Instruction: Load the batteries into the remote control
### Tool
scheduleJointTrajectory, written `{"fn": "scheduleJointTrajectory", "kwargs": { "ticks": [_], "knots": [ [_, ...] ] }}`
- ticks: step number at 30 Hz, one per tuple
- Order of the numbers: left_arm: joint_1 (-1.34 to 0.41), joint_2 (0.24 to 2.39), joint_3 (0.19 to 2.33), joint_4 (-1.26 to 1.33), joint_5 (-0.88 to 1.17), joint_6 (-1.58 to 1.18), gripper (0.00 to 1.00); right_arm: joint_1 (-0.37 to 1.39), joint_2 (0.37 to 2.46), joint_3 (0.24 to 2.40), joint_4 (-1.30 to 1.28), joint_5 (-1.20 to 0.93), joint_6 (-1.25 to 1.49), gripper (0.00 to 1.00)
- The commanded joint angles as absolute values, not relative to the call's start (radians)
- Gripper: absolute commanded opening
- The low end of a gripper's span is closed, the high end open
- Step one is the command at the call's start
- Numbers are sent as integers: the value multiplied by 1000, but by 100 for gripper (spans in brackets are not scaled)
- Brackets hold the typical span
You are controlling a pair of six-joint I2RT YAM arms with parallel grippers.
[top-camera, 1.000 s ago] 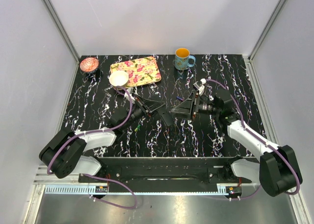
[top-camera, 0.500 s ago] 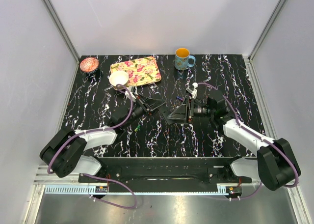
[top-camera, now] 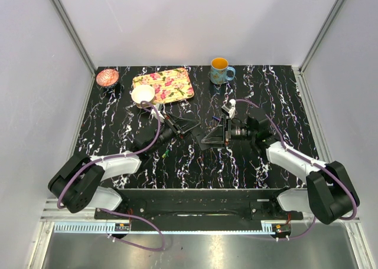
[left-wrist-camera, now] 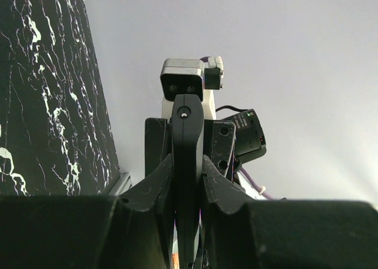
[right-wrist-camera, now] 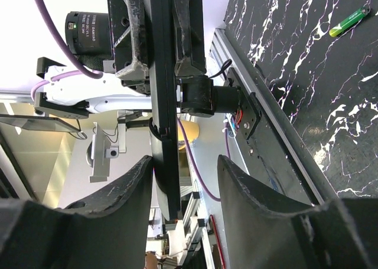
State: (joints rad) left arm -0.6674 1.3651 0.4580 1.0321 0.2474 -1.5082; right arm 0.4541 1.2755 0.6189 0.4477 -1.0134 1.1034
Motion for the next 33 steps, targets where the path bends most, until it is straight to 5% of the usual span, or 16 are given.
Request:
{"fn": "scheduleJointTrajectory", "kwargs": {
  "ticks": [1,28,33],
  "knots": [
    [-676,1368,502,1085,258,-1517,0,466,1276,664,431,-1000,1072,50],
    [-686,1361,491,1080,278,-1514,0,502,1273,744,181,-942,928,27],
    [-687,1353,483,1094,293,-1517,0,500,1293,733,210,-948,959,12]
  ]
}}
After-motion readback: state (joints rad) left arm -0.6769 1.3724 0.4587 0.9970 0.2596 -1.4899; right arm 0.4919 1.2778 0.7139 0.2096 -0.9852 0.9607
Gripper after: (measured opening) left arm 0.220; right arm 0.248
